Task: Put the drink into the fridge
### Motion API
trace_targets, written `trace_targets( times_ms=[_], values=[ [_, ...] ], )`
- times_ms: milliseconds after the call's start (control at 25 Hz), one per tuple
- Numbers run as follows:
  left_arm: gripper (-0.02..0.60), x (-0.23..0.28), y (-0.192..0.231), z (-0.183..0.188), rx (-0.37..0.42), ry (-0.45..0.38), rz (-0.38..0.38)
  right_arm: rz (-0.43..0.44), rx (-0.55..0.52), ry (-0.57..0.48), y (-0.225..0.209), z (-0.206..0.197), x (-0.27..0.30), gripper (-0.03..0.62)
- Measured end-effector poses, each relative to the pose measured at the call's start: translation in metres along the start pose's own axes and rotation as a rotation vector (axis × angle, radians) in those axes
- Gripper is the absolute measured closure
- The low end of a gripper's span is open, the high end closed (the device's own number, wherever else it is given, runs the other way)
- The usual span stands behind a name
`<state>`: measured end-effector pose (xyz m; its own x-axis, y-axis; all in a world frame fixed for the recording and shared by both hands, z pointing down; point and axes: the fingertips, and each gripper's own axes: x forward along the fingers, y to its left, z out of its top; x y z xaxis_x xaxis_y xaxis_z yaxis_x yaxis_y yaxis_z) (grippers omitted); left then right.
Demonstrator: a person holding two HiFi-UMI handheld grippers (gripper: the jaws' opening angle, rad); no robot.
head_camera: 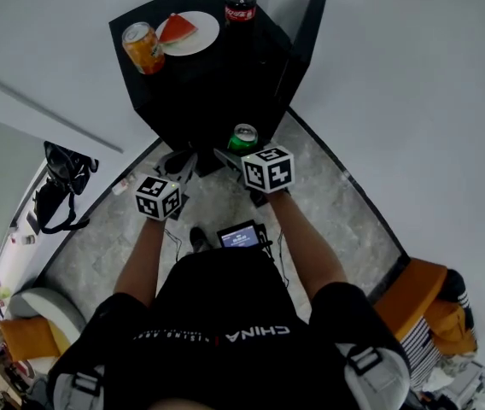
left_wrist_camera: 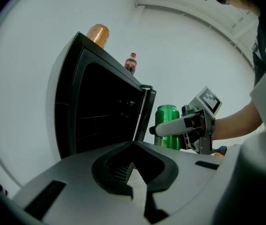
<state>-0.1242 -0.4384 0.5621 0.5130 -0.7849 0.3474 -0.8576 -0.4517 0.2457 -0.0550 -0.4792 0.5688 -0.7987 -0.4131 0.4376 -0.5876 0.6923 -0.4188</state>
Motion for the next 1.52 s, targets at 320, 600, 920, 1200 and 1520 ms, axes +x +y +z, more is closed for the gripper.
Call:
trace_targets(
  times_ms=[320, 600, 920, 1200, 1520],
  values=[
    [0.569, 0.053, 0.028, -0.003, -0.051, -0.013, 0.081, -0.023, 0.005, 0.016, -0.054, 0.008, 0.054, 0.250],
    [0.569, 0.103, 0.053, -0.016, -0.064, -0.023, 0.126, -0.040, -0.078, 0.014, -0.109, 0.008, 0.119, 0.250],
    [0.569, 0.144, 0.104, -0.048, -0.108, -0.035, 0.296, -0.060, -0.167, 0.011, -0.153, -0.004, 0.189, 0.250],
    [0.569, 0.171, 0.140, -0.069, -0.105, -0.016, 0.423, -0.066, -0.228, 0.004, -0.169, -0.018, 0.234, 0.250],
    [0.569, 0.187, 0.157, -0.072, -0.076, 0.005, 0.458, -0.084, -0.324, -0.077, -0.169, -0.008, 0.255, 0.250]
  ],
)
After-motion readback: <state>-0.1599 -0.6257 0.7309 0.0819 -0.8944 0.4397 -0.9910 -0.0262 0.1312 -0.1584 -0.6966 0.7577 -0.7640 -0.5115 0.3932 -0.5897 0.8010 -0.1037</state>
